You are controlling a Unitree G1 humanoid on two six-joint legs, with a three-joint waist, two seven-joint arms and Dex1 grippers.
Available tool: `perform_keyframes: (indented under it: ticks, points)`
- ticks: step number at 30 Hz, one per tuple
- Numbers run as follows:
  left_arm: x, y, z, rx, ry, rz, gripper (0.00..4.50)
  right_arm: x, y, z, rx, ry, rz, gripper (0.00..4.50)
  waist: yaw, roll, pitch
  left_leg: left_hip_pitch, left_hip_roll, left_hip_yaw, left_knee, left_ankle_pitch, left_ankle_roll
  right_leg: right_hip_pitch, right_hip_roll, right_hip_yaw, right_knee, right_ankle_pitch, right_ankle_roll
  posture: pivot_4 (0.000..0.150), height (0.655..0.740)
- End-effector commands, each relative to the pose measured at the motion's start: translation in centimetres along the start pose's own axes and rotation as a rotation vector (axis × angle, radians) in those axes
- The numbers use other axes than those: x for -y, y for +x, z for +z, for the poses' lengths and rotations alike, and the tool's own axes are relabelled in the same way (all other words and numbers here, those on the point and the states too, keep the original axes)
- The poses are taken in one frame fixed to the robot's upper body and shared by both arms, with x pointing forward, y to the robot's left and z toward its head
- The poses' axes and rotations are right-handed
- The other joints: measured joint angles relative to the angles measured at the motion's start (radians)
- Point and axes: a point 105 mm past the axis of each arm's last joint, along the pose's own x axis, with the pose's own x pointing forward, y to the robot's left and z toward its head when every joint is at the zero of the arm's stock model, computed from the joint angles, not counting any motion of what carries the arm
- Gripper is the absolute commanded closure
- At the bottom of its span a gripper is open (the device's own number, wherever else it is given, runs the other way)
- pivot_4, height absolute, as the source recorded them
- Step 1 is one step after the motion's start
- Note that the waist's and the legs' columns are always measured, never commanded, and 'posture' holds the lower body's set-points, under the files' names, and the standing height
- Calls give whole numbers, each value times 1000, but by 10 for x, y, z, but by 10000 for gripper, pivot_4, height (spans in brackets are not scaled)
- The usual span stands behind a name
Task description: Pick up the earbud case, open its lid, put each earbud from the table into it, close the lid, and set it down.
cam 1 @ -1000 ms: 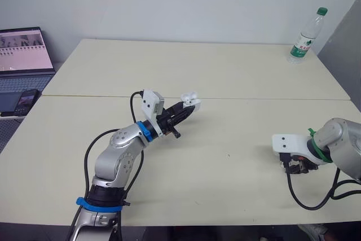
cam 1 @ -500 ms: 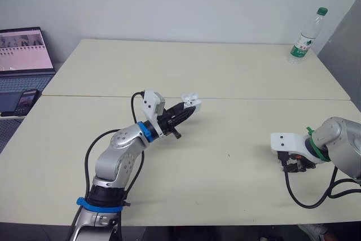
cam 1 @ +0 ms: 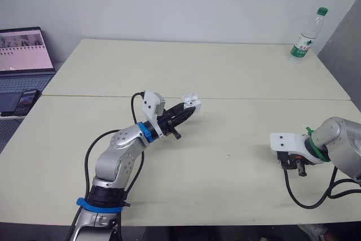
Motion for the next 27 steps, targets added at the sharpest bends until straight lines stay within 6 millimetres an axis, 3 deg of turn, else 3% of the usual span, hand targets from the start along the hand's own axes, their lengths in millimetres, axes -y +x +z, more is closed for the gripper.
perform_keyframes:
  ticks: [1,8,10,15,21,27]
  points:
    - [5,1,11,32,38,-19,37174,12,-15,14,79,-4,-98,41028,0,0,0,0,0,0,0,0,0,0,0,0,0,0,0,1500,7362]
    - [4,3,14,55,29,-5,37174,51,-47,72,513,170,-340,41028,-1,0,0,0,0,0,0,0,0,0,1,1,1,0,0,1500,7362]
    - [3,6,18,77,13,5,37174,60,-65,97,748,232,-401,41028,1,0,0,0,0,-2,0,0,0,0,1,1,1,0,0,1500,7362]
    - [7,14,24,104,-7,-2,37174,62,-100,141,1164,305,-470,41028,1,0,0,-2,0,-3,0,0,0,1,1,1,0,0,0,1500,7362]
    - [10,19,27,113,-9,-22,37174,57,-115,169,1395,353,-497,41028,0,0,0,-2,-1,-4,0,0,0,1,1,0,0,0,0,1500,7362]
    - [12,23,31,124,-13,-33,37174,54,-108,188,1472,378,-493,41028,-1,0,0,-2,0,-4,0,0,0,0,1,0,1,0,0,1500,7362]
